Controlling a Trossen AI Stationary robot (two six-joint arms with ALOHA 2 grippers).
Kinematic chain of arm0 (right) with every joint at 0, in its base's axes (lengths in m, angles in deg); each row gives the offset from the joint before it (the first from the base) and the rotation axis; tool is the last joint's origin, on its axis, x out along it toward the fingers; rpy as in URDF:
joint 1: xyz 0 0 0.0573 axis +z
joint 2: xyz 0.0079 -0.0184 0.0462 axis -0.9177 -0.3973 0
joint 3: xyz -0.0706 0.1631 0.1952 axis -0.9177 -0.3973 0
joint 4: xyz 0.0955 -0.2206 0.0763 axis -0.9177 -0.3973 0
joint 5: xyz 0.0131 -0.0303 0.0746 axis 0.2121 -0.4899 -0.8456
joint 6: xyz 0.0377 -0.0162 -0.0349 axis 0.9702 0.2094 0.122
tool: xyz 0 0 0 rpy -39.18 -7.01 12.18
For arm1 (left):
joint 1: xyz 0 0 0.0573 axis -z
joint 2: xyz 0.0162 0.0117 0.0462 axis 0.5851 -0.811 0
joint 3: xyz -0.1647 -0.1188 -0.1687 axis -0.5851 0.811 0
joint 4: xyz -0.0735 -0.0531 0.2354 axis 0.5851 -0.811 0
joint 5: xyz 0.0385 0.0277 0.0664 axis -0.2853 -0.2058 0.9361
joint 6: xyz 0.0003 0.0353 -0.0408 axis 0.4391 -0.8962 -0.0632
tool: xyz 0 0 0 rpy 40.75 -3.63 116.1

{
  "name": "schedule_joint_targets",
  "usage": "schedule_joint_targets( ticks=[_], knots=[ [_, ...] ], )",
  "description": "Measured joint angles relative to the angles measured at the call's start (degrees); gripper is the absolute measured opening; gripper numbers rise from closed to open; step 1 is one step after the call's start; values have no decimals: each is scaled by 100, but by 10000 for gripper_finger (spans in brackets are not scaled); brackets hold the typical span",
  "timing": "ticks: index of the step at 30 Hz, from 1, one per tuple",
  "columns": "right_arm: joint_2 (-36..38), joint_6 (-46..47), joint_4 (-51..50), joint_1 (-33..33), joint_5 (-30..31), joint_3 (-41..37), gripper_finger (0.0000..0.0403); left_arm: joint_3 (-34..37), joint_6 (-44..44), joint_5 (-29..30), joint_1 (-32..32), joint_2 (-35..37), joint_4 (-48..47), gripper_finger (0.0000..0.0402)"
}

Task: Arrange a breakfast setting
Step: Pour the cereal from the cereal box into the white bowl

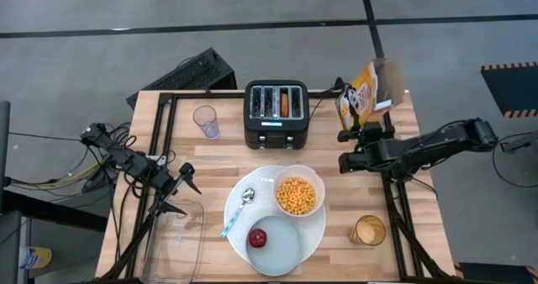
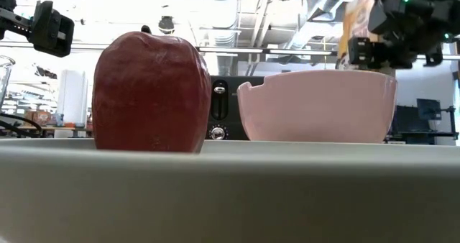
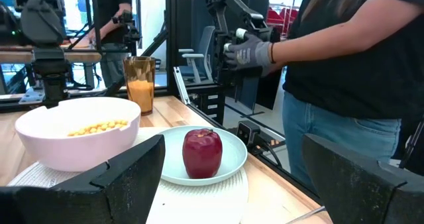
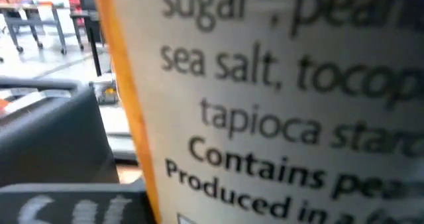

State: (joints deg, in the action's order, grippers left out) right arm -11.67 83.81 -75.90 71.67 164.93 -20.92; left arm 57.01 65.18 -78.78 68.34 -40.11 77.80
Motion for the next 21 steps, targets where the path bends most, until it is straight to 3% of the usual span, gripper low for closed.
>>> schedule_joint_targets(
  ticks=[12, 21],
  knots=[
    [0, -29, 1449, 0, -683, -1091, 159, 0, 0, 0, 1, 1, 0, 339],
    [2, -415, 2300, -13, -750, -1645, 159, 0, 0, 0, 0, 2, 0, 339]
  ],
)
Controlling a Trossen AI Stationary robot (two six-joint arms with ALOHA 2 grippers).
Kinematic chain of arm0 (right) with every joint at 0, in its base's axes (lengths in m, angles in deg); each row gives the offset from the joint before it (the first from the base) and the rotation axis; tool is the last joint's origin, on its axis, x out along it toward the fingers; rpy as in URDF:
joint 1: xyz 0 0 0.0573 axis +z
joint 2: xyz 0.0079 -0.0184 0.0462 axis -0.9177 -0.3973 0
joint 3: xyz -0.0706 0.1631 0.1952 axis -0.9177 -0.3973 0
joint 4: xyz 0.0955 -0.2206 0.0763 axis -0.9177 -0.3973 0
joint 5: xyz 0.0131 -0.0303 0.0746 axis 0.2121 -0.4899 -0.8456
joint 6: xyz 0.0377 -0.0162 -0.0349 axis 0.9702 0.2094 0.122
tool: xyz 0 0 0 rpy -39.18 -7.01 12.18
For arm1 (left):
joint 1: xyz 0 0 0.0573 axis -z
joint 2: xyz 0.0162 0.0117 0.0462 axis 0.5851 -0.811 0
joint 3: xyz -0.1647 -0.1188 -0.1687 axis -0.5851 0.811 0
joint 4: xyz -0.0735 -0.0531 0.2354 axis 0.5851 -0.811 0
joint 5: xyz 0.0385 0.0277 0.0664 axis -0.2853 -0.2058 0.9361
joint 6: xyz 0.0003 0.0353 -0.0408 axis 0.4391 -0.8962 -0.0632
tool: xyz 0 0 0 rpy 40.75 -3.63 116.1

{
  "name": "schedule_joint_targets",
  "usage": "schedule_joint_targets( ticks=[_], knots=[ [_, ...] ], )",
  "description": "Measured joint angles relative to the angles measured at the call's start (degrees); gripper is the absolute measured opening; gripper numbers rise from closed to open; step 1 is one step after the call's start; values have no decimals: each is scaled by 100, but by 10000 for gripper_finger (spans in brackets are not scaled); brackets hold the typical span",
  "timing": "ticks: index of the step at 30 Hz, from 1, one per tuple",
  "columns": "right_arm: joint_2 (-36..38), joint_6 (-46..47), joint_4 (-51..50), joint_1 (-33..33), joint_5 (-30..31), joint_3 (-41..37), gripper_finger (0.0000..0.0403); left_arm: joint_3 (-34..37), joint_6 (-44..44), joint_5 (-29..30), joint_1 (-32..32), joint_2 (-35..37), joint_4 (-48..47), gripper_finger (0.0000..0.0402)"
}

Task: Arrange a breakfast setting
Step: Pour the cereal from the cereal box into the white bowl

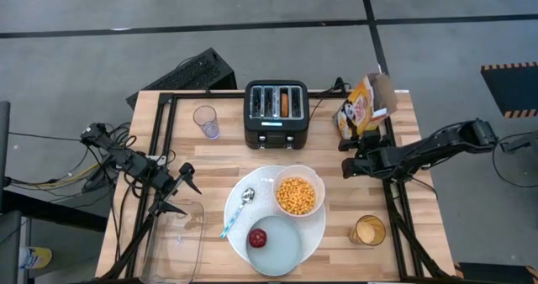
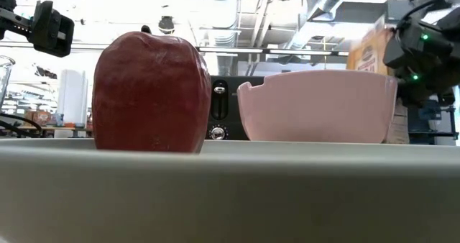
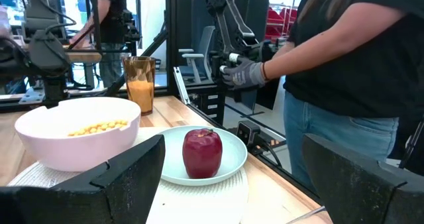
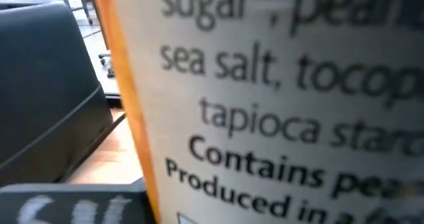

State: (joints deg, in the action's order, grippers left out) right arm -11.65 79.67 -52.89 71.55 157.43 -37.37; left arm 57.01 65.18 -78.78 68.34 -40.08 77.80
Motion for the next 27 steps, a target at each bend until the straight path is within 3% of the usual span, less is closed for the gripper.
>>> schedule_joint_targets(
  ticks=[10, 27],
  knots=[
    [0, -1095, 1019, -403, -239, -93, 203, 0, 0, 0, 1, -1, 0, 339],
    [11, -1067, 1324, -226, -271, -96, 390, 0, 0, 0, 0, 0, 0, 339]
  ],
)
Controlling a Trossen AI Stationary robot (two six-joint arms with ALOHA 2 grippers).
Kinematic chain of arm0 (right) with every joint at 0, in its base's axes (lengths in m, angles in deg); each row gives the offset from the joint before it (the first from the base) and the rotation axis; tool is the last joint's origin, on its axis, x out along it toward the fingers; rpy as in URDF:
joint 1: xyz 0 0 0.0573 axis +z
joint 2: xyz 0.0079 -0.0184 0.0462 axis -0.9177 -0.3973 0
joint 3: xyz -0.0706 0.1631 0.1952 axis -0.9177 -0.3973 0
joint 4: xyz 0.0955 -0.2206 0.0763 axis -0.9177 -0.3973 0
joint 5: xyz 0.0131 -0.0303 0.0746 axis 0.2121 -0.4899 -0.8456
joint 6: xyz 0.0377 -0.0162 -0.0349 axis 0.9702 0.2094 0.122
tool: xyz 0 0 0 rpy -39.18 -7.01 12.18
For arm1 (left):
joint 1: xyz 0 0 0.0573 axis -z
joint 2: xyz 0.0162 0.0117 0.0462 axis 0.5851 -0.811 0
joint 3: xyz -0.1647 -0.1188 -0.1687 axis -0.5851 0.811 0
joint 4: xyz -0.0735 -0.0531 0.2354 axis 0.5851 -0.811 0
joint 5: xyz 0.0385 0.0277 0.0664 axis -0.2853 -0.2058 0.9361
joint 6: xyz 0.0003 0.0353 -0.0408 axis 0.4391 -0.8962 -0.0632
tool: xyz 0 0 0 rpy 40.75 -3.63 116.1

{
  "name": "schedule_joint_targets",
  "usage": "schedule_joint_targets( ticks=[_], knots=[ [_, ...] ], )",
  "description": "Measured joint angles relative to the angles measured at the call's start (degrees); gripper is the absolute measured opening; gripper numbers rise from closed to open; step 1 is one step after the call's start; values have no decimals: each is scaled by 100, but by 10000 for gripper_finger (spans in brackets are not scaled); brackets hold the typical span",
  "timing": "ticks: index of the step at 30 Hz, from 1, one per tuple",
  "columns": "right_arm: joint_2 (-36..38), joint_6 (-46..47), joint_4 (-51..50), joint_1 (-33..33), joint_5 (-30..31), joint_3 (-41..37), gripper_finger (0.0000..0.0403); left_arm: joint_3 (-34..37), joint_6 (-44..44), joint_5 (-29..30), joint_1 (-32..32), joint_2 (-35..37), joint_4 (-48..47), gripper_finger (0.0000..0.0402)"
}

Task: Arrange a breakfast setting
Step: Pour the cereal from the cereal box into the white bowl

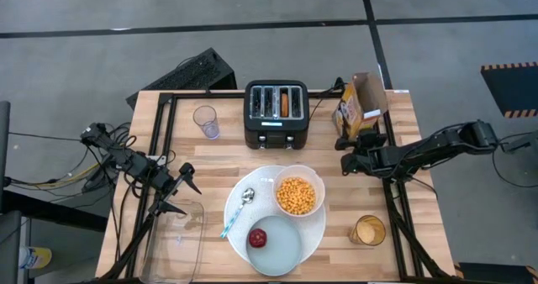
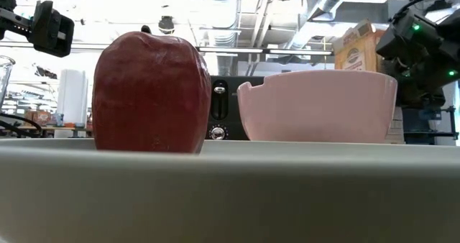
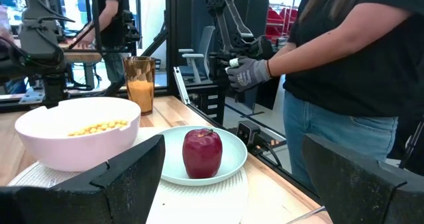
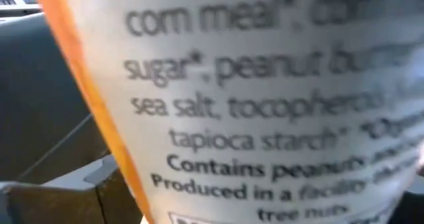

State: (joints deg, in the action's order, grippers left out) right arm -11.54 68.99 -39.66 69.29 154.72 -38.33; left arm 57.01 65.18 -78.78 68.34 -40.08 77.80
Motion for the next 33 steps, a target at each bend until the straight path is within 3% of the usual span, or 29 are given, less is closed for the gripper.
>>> schedule_joint_targets(
  ticks=[9, 22, 33],
  knots=[
    [50, 249, -33, 421, 0, 0, 386, 0, 0, -2, 2, -2, 0, 339],
    [1115, -1000, -131, 753, -57, 0, 379, 0, 0, 0, 0, -2, 0, 339],
    [2312, -1042, -1639, 1189, -346, 435, 379, 0, 0, 0, 0, -1, 0, 339]
  ],
)
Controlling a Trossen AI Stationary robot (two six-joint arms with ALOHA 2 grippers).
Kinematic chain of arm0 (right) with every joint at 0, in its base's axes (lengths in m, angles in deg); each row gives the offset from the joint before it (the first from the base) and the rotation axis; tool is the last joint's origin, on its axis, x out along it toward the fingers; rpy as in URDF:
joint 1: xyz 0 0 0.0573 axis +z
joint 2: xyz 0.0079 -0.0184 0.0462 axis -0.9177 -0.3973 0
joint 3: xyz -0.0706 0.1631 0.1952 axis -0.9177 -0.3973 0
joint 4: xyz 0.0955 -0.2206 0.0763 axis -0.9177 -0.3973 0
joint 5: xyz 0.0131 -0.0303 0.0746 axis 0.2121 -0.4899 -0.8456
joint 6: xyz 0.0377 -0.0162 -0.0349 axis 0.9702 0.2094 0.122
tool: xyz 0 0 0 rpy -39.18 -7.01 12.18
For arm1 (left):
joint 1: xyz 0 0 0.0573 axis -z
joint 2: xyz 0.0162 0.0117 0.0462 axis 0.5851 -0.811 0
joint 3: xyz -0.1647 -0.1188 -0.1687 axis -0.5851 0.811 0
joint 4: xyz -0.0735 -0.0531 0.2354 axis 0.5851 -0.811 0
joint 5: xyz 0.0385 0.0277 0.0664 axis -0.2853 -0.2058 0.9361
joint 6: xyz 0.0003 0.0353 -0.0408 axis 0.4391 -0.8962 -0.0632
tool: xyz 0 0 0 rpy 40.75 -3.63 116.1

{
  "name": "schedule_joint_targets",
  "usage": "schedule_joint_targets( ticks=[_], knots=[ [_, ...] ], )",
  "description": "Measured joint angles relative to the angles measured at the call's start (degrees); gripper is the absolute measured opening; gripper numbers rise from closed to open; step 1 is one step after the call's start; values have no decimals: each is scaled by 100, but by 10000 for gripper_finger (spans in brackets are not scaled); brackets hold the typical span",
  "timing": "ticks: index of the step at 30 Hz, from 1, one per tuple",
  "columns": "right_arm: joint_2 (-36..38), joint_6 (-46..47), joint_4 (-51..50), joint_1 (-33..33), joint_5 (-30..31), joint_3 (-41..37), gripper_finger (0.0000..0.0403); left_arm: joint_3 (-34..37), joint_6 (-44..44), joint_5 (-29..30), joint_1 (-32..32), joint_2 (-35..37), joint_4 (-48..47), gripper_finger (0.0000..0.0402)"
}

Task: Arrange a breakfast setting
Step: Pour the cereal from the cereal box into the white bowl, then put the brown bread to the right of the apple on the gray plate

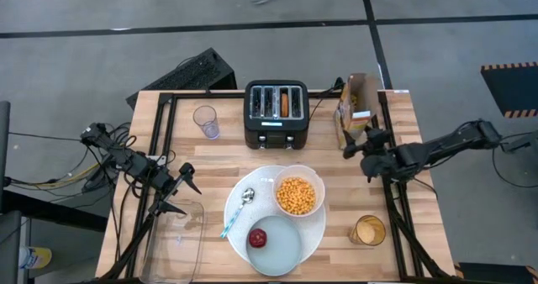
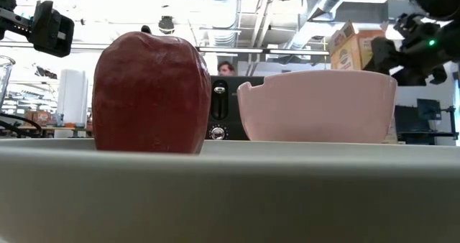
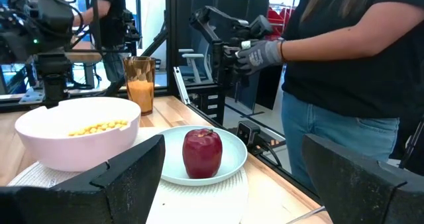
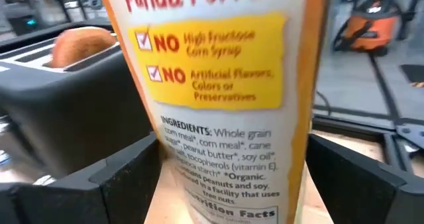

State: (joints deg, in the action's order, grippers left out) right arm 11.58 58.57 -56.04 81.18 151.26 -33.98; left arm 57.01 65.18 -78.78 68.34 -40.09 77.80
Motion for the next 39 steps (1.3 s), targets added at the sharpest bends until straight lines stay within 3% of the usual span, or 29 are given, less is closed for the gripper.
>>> schedule_joint_targets(
  ticks=[7, 18, 27, 33, 39],
  knots=[
    [647, 13, -554, 281, -416, 334, 379, 0, 0, 0, 1, -1, 0, 339],
    [1339, 14, -1357, 654, -469, 820, 379, 0, 0, 0, 0, 0, 0, 339],
    [1533, 1439, -1928, 933, -1948, 1206, 379, 0, 0, 0, 0, -1, 0, 339],
    [1533, 2121, -1901, 1291, -2504, 1209, 379, 0, 0, 0, 0, 0, 0, 339],
    [1432, 2071, -1142, 1740, -2704, 1209, 379, 0, 0, 0, 0, 1, 0, 339]
  ],
)
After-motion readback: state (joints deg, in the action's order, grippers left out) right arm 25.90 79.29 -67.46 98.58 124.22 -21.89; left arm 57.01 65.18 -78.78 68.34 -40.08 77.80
